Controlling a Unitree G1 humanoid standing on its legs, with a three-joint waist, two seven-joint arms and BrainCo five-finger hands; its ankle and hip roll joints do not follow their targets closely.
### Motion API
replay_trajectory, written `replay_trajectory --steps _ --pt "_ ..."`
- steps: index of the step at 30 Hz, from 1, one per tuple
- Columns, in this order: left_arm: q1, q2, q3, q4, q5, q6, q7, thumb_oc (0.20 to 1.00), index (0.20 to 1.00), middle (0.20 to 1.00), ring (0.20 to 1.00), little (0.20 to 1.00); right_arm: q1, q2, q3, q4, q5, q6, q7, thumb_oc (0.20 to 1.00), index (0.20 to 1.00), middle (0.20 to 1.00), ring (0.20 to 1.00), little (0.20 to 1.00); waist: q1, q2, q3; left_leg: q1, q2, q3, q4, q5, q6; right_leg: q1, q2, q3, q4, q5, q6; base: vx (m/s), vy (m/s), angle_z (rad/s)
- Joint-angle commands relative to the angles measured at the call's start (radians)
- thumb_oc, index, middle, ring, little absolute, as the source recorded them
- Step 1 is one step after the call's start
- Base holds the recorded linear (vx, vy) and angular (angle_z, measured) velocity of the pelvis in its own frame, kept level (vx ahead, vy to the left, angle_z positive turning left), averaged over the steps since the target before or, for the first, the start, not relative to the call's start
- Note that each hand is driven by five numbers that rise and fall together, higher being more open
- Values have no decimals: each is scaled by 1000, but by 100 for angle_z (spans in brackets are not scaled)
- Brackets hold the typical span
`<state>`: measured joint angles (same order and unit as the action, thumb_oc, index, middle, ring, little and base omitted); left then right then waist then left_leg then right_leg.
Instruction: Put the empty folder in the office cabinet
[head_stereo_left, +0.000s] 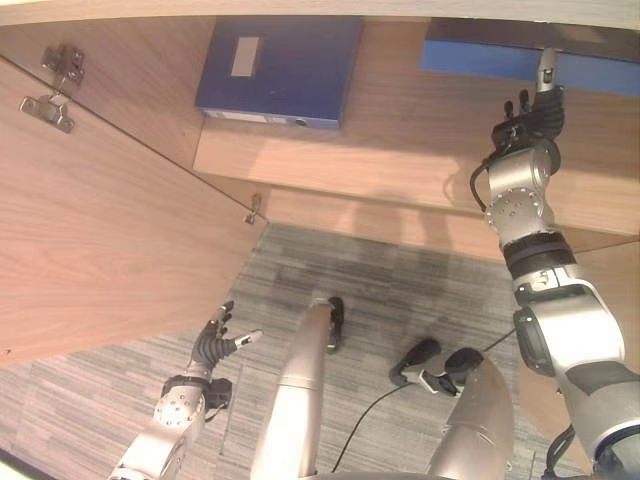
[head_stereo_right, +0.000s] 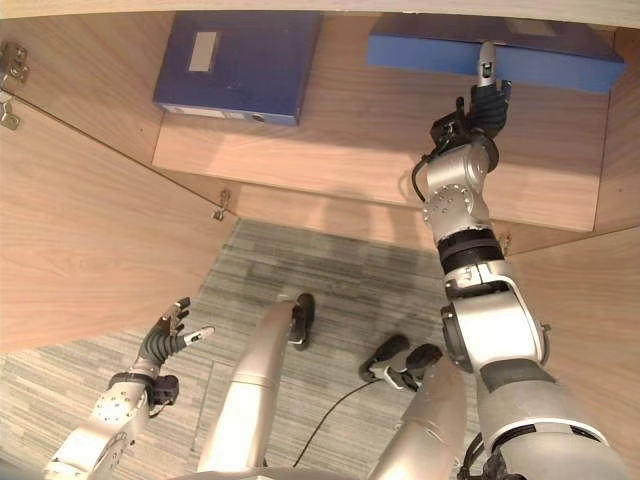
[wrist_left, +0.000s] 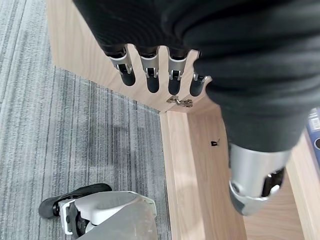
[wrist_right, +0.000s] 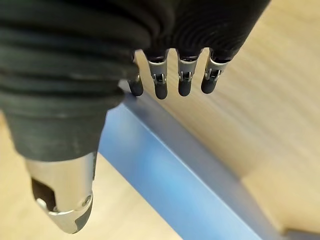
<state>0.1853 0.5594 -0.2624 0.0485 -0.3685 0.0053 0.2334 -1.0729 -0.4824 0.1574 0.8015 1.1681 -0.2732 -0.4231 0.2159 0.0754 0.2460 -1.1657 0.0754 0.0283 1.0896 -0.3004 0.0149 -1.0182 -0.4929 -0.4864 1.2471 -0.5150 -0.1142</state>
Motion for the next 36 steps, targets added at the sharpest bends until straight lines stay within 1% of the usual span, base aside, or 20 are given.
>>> replay_trajectory --steps 1,4,5,7,9,11,12,14,16,18,19,21,22,25,26,29,31,32,33,36 --pt "-15 60 67 -34 -21 -33 -15 1000 1000 1000 1000 1000 -118 -37 35 -3 -61 27 79 1000 1000 1000 1000 1000 20 -25 11 19 16 3 -11 -63 21 31 15 173 -102 58 89 0 0 0" --pt "-11 58 74 -35 -21 -32 -24 1000 1000 1000 1000 1000 -106 -39 58 30 -81 67 100 1000 1000 1000 1000 1000 18 -28 11 18 19 5 -11 -63 21 28 16 173 -103 60 88 0 0 0" --pt "-10 58 74 -36 -21 -32 -24 1000 1000 1000 1000 1000 -107 -39 58 32 -81 67 101 1000 1000 1000 1000 1000 18 -28 11 18 19 5 -11 -63 21 28 16 173 -103 60 88 0 0 0" --pt "-4 63 83 -40 -27 -38 -26 1000 1000 1000 1000 1000 -123 -79 124 110 -185 136 105 1000 1000 1000 1000 1000 15 -35 10 15 23 9 -13 -60 19 24 15 172 -108 65 89 0 0 0" --pt "2 63 95 -41 -22 -46 -20 1000 1000 1000 1000 1000 -170 -129 231 114 -347 200 113 1000 1000 1000 1000 1000 8 -42 11 13 27 11 -17 -58 18 18 20 175 -114 71 88 0 0 0" --pt "11 66 104 -39 -5 -43 -25 1000 1000 1000 1000 1000 -172 -174 318 63 -454 243 153 1000 1000 1000 1000 1000 -3 -50 12 9 31 14 -30 -49 15 17 21 169 -129 80 88 0 0 0" --pt "19 70 107 -39 2 -42 -32 1000 1000 1000 1000 1000 -172 -205 363 41 -511 261 176 1000 1000 1000 1000 1000 -7 -52 9 8 32 15 -38 -46 13 18 22 165 -136 83 89 0 0 0" --pt "41 78 121 -45 13 -44 -49 1000 1000 1000 1000 1000 -195 -288 481 14 -672 304 238 1000 1000 1000 1000 1000 -10 -58 4 8 34 14 -52 -40 7 21 23 158 -149 89 93 0 0 0" --pt "68 88 140 -63 24 -42 -70 1000 1000 1000 1000 1000 -230 -369 619 -44 -894 355 301 1000 1000 1000 1000 1000 -15 -66 -5 5 35 11 -69 -33 1 23 23 148 -165 97 99 0 0 0" --pt "79 97 159 -77 37 -37 -91 1000 1000 1000 1000 1000 -251 -410 698 -73 -1038 382 350 1000 1000 1000 1000 1000 -18 -70 -15 2 34 7 -85 -24 -3 27 23 136 -182 104 103 0 0 0" --pt "80 94 160 -78 37 -36 -92 1000 1000 1000 1000 1000 -253 -410 699 -73 -1042 383 352 1000 1000 1000 1000 1000 -19 -67 -16 2 34 7 -86 -23 -3 27 24 135 -184 105 103 0 0 0" --pt "89 102 176 -98 58 -29 -116 1000 1000 1000 1000 1000 -247 -421 718 -81 -1087 384 390 1000 1000 1000 1000 1000 -19 -67 -20 1 32 4 -95 -18 -5 29 20 127 -190 109 109 22 -15 -4" --pt "100 111 197 -108 86 -25 -149 1000 1000 1000 1000 1000 -229 -435 730 -131 -1080 377 459 1000 1000 1000 1000 1000 -15 -69 -21 1 33 3 -106 -11 -10 34 18 122 -201 115 116 0 0 0" --pt "87 106 210 -115 92 -24 -164 1000 1000 1000 1000 1000 -196 -449 743 -167 -1049 362 512 1000 1000 1000 1000 1000 -8 -72 -19 8 35 8 -121 -4 -14 37 13 120 -213 126 124 0 0 0" --pt "78 109 213 -114 101 -27 -172 1000 1000 1000 1000 1000 -193 -448 766 -184 -1061 362 553 1000 1000 1000 1000 1000 -3 -75 -16 15 36 11 -134 -1 -17 43 12 117 -226 133 129 0 0 0" --pt "62 104 217 -110 114 -20 -181 1000 1000 1000 1000 1000 -198 -442 831 -230 -1135 378 632 1000 1000 1000 1000 1000 1 -81 -13 28 38 17 -156 7 -20 54 11 110 -249 146 137 2 -4 -1" --pt "48 98 218 -110 125 -14 -186 1000 1000 1000 1000 1000 -180 -423 858 -261 -1182 384 679 1000 1000 1000 1000 1000 3 -80 -11 41 42 20 -177 15 -21 63 12 105 -267 156 144 0 0 0" --pt "48 98 218 -110 126 -14 -187 1000 1000 1000 1000 1000 -179 -423 857 -262 -1184 385 681 1000 1000 1000 1000 1000 2 -80 -11 43 42 20 -179 16 -21 65 12 104 -269 158 144 0 0 0" --pt "29 96 226 -113 145 0 -192 1000 1000 1000 1000 1000 -153 -403 888 -348 -1247 405 757 1000 1000 1000 1000 1000 0 -82 -8 57 44 24 -207 25 -22 73 15 100 -290 170 151 5 -12 -5" --pt "8 96 247 -121 190 18 -217 1000 1000 1000 1000 1000 -117 -395 925 -536 -1285 391 864 1000 1000 1000 1000 1000 -4 -90 1 69 47 28 -242 40 -27 83 20 90 -331 190 162 -2 -14 -3"
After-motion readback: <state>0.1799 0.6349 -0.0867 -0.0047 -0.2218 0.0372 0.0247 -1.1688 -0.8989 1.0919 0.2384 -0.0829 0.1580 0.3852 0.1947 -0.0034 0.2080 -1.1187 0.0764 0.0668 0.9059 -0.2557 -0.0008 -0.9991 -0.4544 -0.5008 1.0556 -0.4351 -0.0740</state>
